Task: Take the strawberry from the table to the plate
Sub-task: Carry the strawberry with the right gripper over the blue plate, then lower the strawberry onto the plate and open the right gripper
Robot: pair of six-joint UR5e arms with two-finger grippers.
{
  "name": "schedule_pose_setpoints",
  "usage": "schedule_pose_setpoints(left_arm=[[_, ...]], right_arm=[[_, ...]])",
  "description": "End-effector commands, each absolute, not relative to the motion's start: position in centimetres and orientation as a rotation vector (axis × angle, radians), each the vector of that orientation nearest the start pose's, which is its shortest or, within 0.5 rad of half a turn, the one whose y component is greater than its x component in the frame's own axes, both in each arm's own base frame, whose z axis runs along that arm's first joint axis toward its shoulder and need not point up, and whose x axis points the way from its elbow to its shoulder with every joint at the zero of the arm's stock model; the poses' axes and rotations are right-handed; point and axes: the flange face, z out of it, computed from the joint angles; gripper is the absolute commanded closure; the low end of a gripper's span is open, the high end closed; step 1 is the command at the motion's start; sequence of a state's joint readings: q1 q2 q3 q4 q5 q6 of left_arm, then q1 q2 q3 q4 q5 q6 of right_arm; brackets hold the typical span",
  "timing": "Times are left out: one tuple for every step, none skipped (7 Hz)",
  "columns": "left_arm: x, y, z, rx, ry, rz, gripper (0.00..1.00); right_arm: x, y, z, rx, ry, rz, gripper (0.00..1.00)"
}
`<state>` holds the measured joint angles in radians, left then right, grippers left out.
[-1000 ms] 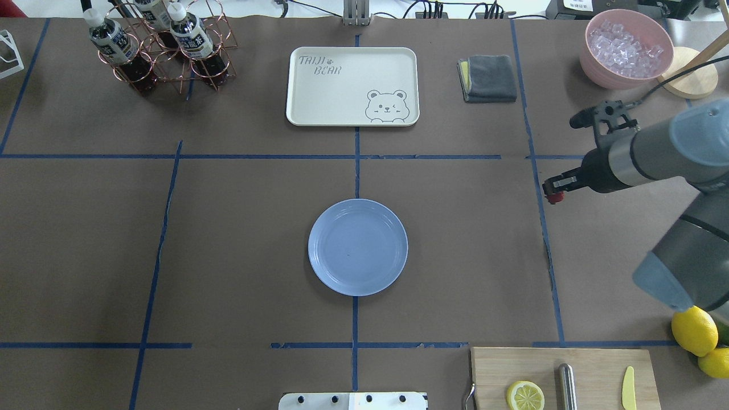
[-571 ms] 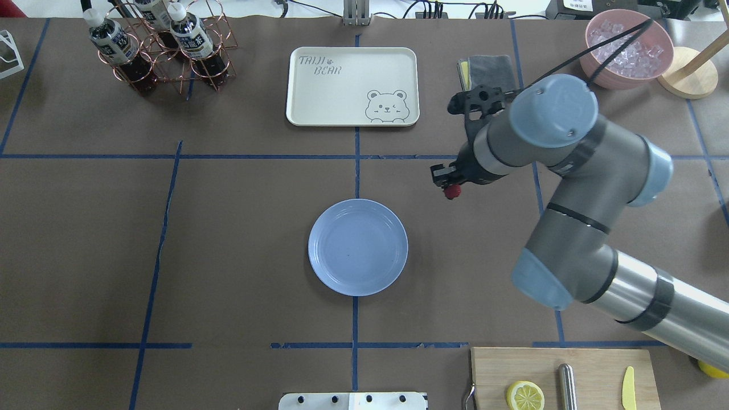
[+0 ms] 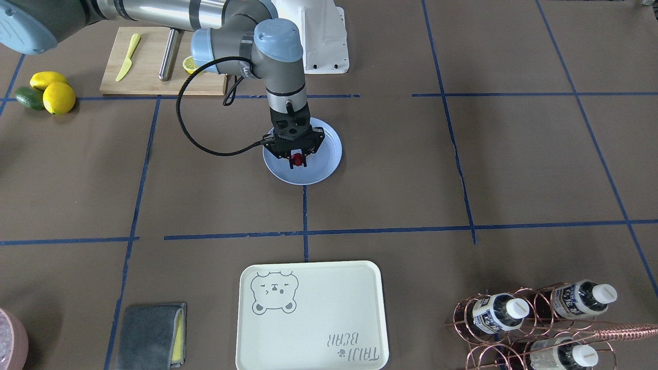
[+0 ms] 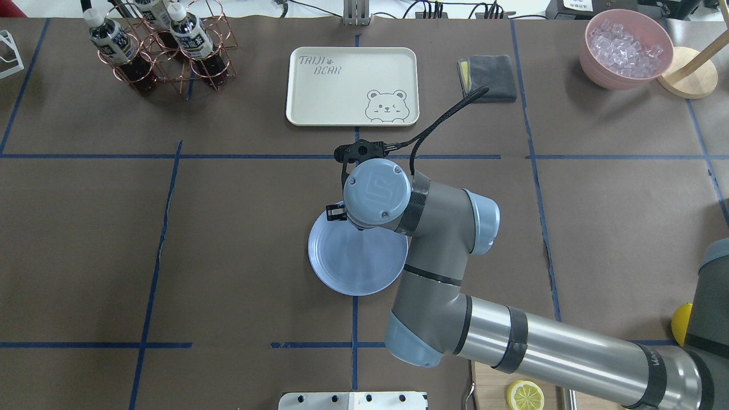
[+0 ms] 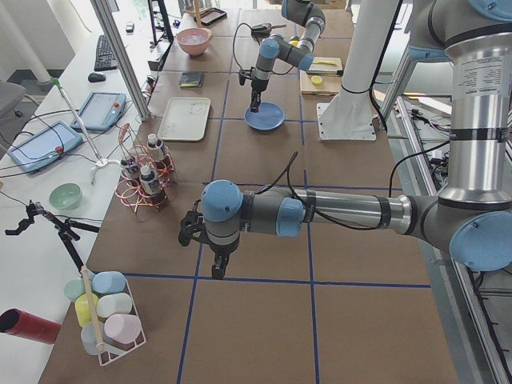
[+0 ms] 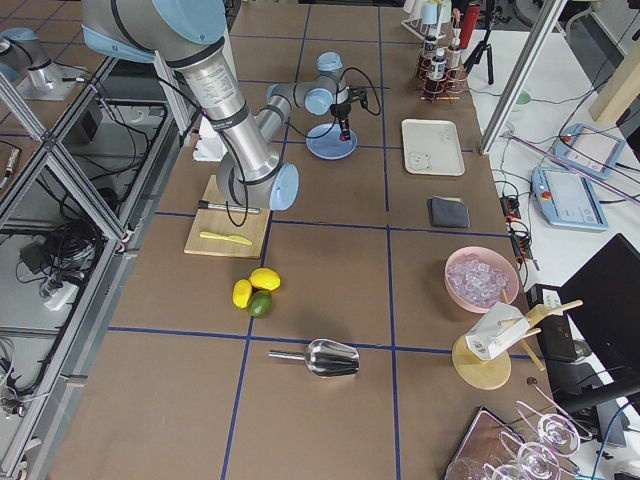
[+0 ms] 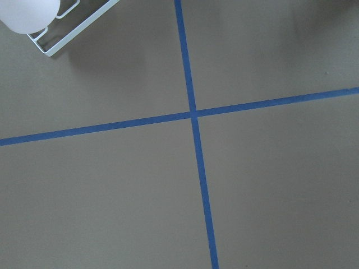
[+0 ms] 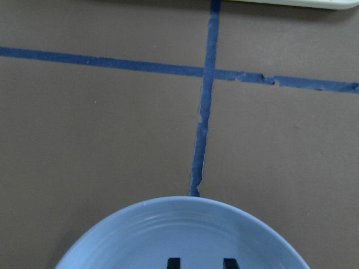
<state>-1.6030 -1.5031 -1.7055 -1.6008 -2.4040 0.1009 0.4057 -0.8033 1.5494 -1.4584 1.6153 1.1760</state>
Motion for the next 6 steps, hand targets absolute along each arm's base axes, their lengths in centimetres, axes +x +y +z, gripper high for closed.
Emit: schedule_pose_setpoints(left_arm=[[-7.4,-46.5,61.8,0.145,0.836,0.106,0.00],[-7.4,-46.5,61.8,0.145,0.836,0.106,0.00],[-7.4,-46.5,61.9,0.143,0.836,0.105,0.00],[-7.4,-46.5,61.9,0.143,0.836,0.105,0.00],[-7.4,-46.5,61.9,0.143,0.836,0.105,0.00],[-7.4,-46.5,61.9,0.143,0.836,0.105,0.00]], right_arm=[[-63.4,-38.2,19.2,0.295,-0.810,-0.023,1.00],[-63.5,-38.0,19.7,0.291,-0.802,-0.026,1.00],[-63.7,-37.6,20.2,0.286,-0.796,-0.033,1.00],[-63.8,-37.4,20.5,0.284,-0.793,-0.036,0.92],[-63.8,-37.3,20.6,0.283,-0.792,-0.037,0.80],[-63.8,-37.3,20.6,0.283,-0.792,-0.037,0.55]])
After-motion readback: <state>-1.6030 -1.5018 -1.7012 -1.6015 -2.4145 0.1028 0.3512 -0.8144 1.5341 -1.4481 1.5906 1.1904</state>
